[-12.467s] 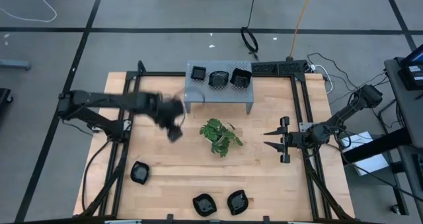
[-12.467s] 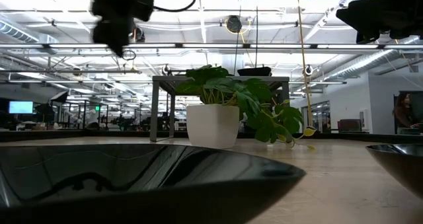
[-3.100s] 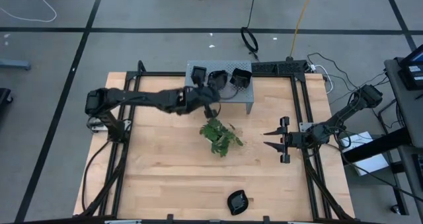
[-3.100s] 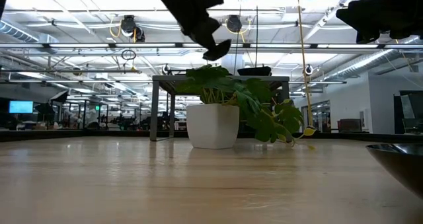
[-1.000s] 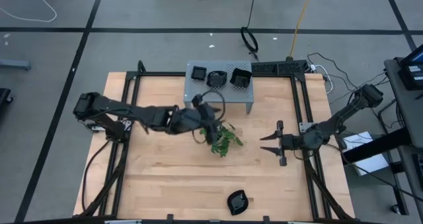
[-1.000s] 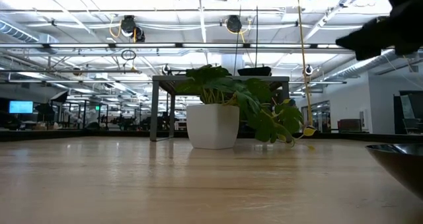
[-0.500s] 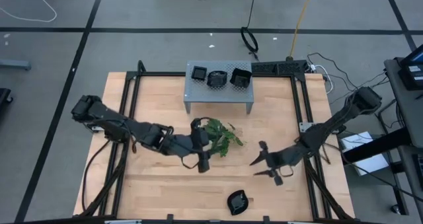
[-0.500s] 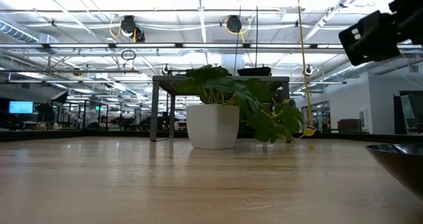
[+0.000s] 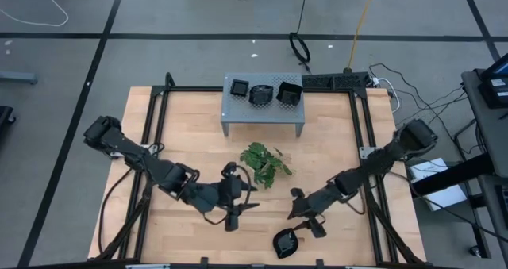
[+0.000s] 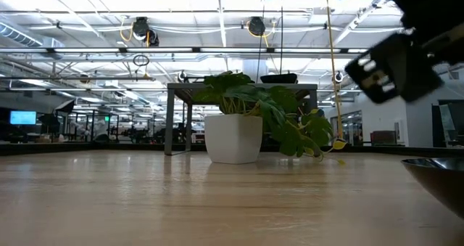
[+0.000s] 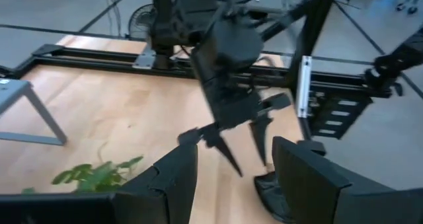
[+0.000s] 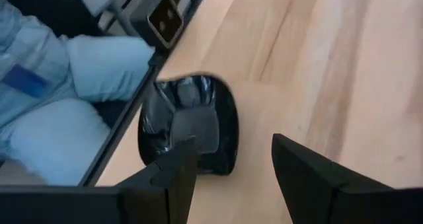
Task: Pick & Place Mini shaped plates
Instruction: Stack the leaf-shaped black bowl on top of the other leaf-shaped black bowls on the shelf, then return to Home Position
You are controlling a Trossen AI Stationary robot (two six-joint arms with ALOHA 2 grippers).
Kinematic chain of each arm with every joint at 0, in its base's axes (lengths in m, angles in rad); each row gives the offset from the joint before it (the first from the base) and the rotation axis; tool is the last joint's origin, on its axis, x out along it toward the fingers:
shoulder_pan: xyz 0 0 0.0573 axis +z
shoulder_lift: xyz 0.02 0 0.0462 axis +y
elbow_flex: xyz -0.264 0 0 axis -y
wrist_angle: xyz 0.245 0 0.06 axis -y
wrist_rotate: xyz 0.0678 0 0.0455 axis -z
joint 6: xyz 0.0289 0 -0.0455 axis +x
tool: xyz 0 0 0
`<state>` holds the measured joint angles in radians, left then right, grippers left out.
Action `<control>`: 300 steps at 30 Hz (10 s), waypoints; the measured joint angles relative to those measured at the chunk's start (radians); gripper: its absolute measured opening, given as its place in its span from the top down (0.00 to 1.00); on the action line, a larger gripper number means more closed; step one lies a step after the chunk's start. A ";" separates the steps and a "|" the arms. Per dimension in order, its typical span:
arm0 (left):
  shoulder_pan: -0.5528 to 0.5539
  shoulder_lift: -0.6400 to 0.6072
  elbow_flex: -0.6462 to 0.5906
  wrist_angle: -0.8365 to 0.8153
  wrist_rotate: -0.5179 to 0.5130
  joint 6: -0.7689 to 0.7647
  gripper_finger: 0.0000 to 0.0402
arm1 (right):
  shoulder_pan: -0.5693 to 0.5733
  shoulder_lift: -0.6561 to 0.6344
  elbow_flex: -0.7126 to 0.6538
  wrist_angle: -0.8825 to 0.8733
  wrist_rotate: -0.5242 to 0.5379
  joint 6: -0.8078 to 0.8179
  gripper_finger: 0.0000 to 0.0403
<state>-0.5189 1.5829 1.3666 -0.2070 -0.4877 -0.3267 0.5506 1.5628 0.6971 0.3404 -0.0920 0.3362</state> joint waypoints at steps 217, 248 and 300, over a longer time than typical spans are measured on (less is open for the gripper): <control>-0.004 -1.159 -1.026 0.231 -0.047 0.022 0.50 | -0.886 -1.207 -0.648 0.134 -0.041 -0.275 0.65; 0.246 -1.105 -1.242 0.576 0.184 0.006 0.50 | -0.887 -1.206 -0.650 0.031 -0.039 -0.314 0.65; 0.822 -1.405 -1.349 0.397 0.402 0.163 0.50 | -0.887 -1.207 -0.650 0.013 -0.039 -0.322 0.65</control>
<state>0.3035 0.1776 0.0181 0.1896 -0.0861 -0.1641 -0.3367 0.3561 0.0475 0.3538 -0.1314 0.0147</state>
